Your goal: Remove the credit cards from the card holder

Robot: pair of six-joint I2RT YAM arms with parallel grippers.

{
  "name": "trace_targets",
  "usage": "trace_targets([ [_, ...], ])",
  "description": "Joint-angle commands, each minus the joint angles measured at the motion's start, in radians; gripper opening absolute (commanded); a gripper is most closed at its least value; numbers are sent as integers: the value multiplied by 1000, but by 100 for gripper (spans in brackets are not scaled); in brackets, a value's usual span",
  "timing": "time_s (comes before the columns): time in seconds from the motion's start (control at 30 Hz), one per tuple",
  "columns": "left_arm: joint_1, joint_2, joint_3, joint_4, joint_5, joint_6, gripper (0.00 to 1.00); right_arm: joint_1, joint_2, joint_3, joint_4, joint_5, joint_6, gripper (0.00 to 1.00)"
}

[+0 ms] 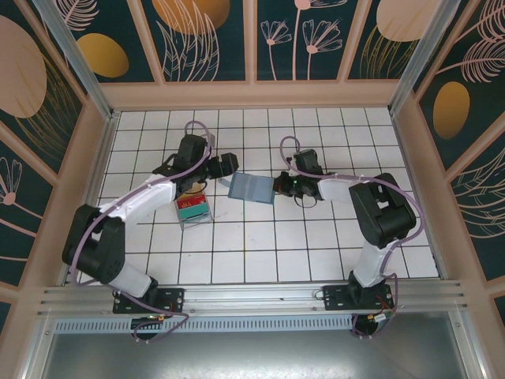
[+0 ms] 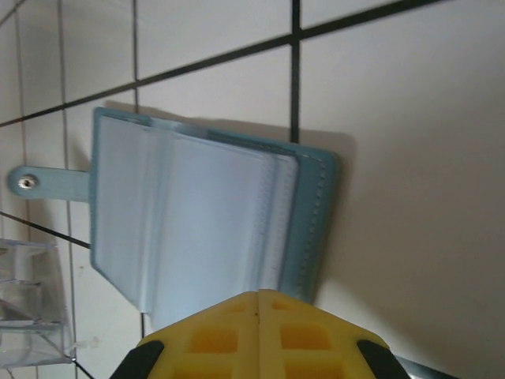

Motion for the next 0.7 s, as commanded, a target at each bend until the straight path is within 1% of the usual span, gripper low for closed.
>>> trace_targets([
  [0.0, -5, 62, -12, 84, 68, -118, 82, 9, 32, -7, 0, 22, -10, 0],
  [0.07, -13, 113, -10, 109, 102, -136, 78, 10, 47, -2, -4, 27, -12, 0],
  [0.13, -23, 162, 3, 111, 120, -144, 78, 11, 55, -1, -8, 30, -12, 0],
  [0.27, -39, 227, 18, 119, 117, -142, 78, 11, 71, 12, -29, 36, -19, 0],
  [0.57, -61, 317, 57, 85, 95, -145, 78, 9, 87, 21, -24, 27, -16, 0],
  [0.67, -74, 342, 63, 86, 108, -153, 77, 9, 89, 19, -24, 27, -15, 0],
])
